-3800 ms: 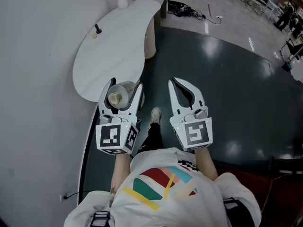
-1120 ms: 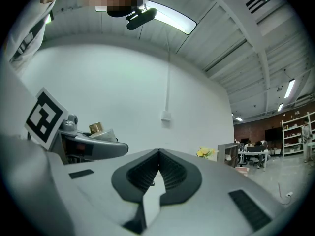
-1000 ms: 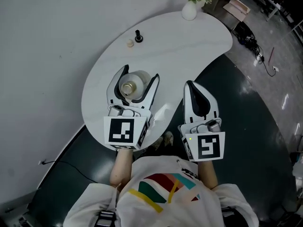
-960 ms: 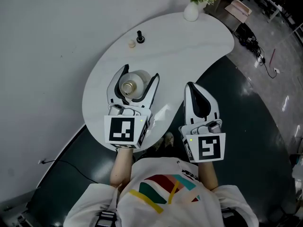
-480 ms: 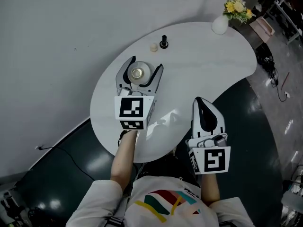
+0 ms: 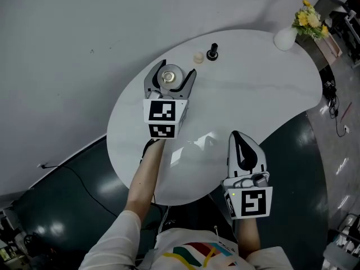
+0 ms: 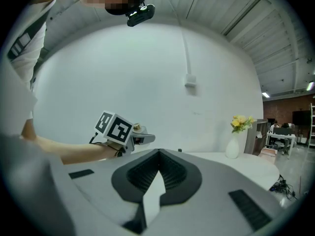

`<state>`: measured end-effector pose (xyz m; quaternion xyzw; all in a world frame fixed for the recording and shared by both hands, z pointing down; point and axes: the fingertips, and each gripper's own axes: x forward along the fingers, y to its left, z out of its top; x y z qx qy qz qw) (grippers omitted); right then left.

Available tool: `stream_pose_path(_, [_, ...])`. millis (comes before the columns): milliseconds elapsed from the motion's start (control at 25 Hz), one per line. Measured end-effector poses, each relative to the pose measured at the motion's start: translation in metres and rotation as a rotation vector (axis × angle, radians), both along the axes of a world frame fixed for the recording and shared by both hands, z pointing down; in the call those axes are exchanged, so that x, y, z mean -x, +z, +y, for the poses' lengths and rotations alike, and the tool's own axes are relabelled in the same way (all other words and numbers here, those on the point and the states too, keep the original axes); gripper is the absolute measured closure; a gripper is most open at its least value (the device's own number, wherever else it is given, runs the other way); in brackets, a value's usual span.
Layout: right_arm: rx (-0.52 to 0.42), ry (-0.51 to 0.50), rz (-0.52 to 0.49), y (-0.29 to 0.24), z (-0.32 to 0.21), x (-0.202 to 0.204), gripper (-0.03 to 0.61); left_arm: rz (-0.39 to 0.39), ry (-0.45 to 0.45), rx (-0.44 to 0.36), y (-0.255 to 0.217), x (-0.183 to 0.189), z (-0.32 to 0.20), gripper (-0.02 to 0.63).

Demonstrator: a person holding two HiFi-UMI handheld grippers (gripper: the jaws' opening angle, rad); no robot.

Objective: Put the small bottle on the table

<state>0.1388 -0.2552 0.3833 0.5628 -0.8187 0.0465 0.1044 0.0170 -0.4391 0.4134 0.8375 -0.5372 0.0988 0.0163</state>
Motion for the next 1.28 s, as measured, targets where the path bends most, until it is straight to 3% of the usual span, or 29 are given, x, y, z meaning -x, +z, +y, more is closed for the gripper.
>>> stream_pose_path(200, [0.071,-0.027,0.01,0.032,-0.004,0.009,0.567,-0.043,-0.02,0.038,0.038,0.01,-0.022,0.259])
stream_pose_path(440, [0.109,-0.046,0.015,0.05,-0.003,0.013,0.568,-0.041,-0.064,0.103,0.082,0.022,-0.047,0.259])
stream_pose_path(640, [0.152,-0.008,-0.052,0.061,0.001,0.001,0.568,-0.053,-0.097,0.152,0.107,0.028,-0.055,0.259])
stream_pose_path(960, [0.186,-0.018,-0.062,0.077,0.002,0.001,0.568,-0.077,-0.114,0.206,0.146,0.034,-0.068,0.259])
stream_pose_path(1280, [0.185,-0.034,-0.027,0.08,-0.002,-0.001,0.568,-0.035,-0.134,0.243,0.161,0.039,-0.079,0.259])
